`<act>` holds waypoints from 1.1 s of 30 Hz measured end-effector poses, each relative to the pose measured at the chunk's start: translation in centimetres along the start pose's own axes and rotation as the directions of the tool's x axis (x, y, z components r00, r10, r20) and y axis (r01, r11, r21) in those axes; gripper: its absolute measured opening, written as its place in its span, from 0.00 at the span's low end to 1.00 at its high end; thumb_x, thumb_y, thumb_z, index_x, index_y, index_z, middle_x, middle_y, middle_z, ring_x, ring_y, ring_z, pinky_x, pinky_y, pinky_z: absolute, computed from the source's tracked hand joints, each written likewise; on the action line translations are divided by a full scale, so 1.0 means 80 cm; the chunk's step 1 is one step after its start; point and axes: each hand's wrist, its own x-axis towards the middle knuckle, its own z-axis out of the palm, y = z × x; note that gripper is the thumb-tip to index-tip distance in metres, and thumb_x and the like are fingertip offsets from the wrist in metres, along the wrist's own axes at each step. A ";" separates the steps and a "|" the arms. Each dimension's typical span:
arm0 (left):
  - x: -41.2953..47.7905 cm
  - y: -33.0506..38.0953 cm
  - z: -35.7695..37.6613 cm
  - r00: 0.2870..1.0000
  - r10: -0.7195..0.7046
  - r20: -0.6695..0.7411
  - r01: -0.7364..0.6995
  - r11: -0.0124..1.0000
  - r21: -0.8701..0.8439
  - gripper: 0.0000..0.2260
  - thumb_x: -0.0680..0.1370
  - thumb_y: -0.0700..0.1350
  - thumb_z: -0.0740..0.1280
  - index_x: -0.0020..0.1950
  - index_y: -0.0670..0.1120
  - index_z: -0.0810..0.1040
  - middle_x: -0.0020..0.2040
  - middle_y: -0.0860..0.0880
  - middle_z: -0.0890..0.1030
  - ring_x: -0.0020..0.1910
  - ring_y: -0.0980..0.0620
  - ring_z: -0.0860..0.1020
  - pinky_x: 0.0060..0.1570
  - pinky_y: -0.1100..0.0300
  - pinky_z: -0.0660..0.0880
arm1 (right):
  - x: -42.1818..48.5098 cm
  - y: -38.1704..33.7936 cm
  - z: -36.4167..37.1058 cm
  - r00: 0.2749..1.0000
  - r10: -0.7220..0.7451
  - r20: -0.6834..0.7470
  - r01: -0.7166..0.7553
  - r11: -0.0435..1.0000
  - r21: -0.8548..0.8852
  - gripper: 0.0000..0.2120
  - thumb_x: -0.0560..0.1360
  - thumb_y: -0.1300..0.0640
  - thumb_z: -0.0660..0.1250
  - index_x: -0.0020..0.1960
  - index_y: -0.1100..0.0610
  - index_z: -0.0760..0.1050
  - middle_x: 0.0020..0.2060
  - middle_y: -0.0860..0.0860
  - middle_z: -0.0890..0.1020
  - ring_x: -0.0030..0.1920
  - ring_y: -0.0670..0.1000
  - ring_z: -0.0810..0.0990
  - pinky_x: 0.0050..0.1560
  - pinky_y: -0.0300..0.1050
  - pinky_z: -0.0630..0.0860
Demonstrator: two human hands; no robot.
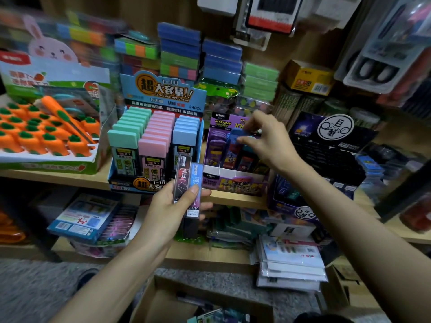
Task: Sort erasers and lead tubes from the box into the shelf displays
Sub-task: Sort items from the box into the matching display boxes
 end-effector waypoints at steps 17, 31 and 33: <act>-0.007 -0.005 0.047 0.966 -0.084 0.244 0.083 0.996 0.013 0.13 0.71 0.47 0.66 0.55 0.50 0.77 0.44 0.46 0.85 0.41 0.48 0.84 0.33 0.60 0.80 | -0.122 -0.033 0.003 0.877 0.168 0.450 -0.446 0.632 0.634 0.06 0.76 0.60 0.66 0.48 0.63 0.78 0.35 0.50 0.78 0.30 0.39 0.73 0.32 0.30 0.68; -0.004 -0.022 0.080 0.893 -0.307 0.330 0.169 0.906 0.388 0.23 0.63 0.54 0.73 0.52 0.44 0.78 0.44 0.46 0.85 0.44 0.51 0.83 0.42 0.60 0.78 | -0.175 0.020 -0.035 0.892 0.295 0.341 -0.447 0.680 0.581 0.08 0.73 0.58 0.70 0.44 0.64 0.77 0.30 0.58 0.77 0.24 0.46 0.72 0.23 0.39 0.68; 0.003 -0.027 0.081 0.964 -0.236 0.121 0.189 0.932 0.310 0.27 0.59 0.61 0.72 0.52 0.47 0.78 0.45 0.51 0.84 0.47 0.54 0.82 0.49 0.59 0.77 | -0.176 0.027 -0.037 0.900 0.413 0.142 -0.402 0.657 0.638 0.08 0.73 0.58 0.70 0.40 0.63 0.75 0.27 0.55 0.75 0.22 0.45 0.71 0.20 0.35 0.66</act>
